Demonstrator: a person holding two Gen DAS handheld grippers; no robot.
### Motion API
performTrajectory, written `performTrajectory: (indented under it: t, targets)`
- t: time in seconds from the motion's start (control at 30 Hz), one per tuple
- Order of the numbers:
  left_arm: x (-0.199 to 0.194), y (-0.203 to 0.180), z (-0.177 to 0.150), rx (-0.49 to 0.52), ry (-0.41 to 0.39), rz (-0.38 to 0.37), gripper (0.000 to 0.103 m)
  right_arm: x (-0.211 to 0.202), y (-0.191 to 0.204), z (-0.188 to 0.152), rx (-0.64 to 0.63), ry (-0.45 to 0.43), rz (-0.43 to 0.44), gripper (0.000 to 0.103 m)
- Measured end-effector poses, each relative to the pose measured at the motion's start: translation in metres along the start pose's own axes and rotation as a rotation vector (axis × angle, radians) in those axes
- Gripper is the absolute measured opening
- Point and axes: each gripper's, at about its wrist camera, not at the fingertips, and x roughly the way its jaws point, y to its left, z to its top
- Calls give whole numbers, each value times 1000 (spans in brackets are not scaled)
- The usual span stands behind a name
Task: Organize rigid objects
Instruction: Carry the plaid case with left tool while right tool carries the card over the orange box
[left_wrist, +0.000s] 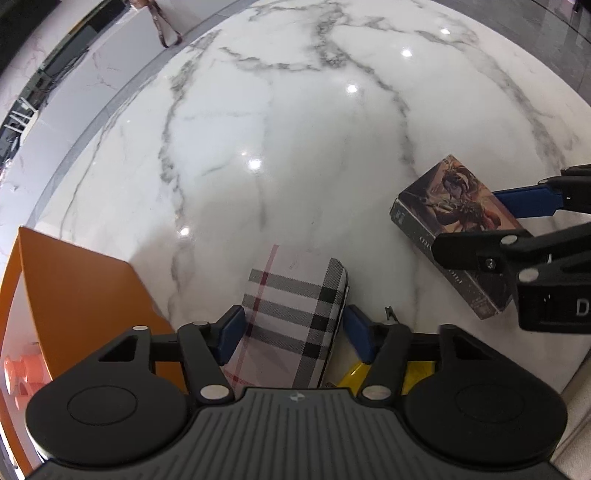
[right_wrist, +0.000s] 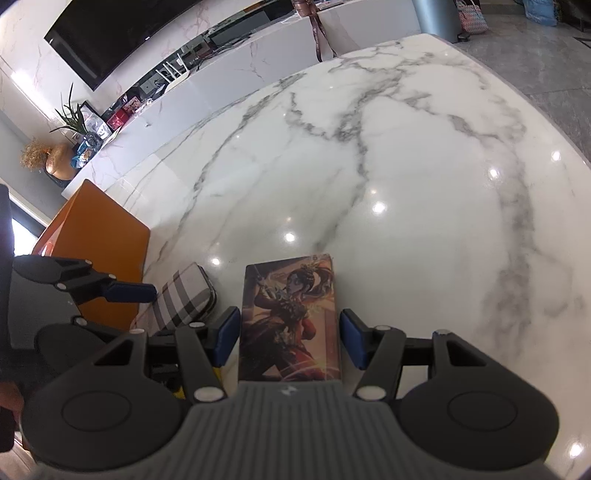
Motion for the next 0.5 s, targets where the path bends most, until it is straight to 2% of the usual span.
performTrajectory:
  t: [0.03,0.1,0.2,0.3,0.4,0.5]
  targets:
    - [0,0,0,12,3,1,62,0,0,0,-2,0,2,60]
    - [-2,-7,-1,78,-1,40,47,1,0,0,-5,2,8,60]
    - [-12,-12,-3,140,-23,66,33,0,0,-1,-8,3,17,60]
    - [-23,-4,0,133,-39,55,23,0,3,-1,-23,3,36,60]
    - [-31,8,3,116,-45,49,19,-1,7,-1,-41,0,60,60]
    - [-30,21,9,76,-32,53,19,1,8,-1,-43,10,49,60]
